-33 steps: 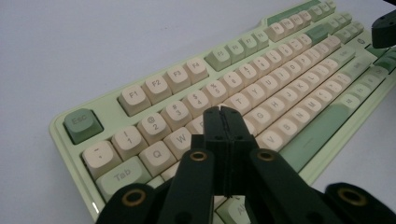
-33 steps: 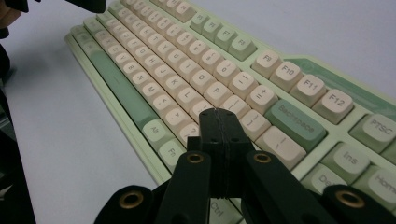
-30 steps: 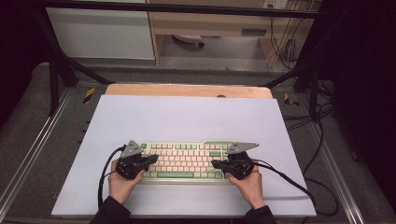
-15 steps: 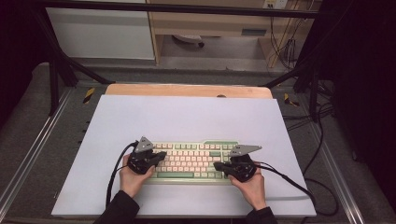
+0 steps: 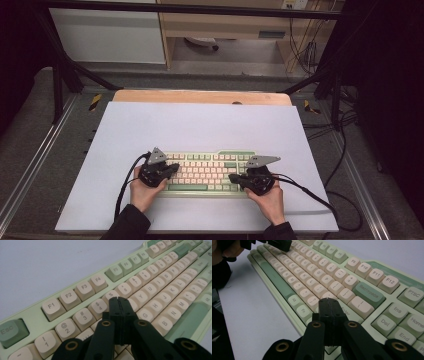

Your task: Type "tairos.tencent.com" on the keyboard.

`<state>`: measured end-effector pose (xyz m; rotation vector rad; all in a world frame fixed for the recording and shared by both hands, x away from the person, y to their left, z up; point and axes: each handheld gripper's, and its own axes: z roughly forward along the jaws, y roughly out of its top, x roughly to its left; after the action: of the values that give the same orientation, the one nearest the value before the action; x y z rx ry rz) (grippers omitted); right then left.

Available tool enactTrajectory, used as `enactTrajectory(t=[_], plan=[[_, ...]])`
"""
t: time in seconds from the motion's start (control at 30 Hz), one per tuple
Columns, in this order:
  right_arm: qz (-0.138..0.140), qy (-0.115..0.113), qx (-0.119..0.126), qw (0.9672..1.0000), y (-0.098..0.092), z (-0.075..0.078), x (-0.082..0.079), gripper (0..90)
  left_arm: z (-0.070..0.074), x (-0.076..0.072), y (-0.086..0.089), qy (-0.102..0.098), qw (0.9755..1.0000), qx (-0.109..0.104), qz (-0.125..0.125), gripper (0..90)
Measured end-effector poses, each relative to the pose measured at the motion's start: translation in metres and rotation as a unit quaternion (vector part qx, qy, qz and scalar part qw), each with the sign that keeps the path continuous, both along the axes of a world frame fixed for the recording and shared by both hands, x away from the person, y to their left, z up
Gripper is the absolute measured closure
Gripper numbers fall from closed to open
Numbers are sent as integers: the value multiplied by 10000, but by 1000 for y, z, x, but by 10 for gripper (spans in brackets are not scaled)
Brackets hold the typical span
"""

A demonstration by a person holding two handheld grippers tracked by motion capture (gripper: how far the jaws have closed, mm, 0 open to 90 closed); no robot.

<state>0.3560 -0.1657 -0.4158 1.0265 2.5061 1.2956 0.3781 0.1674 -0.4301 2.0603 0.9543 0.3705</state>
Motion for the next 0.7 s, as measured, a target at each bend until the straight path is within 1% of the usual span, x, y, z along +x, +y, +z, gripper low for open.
enactTrajectory(t=[0.1, 0.2, 0.3, 0.4, 0.7], plan=[[3, -1, -8, 10000, 0, 0, 0, 900, -1, 0, -1, -3, 10000, -15, -12, 900], [2, -2, -3, 10000, 0, 0, 0, 900, -3, 0, -2, 27, 10000, 38, -14, 900], [6, 3, -16, 10000, 1, -1, 0, 900, -3, 0, -2, 35, 10000, 22, -19, 900], [10, 1, 1, 10000, 1, -1, 0, 900, 0, -2, -2, 18, 10000, -44, -50, 900], [-16, -14, 35, 10000, 1, 1, -1, 900, 6, -10, 3, -35, 9999, -72, -96, 900]])
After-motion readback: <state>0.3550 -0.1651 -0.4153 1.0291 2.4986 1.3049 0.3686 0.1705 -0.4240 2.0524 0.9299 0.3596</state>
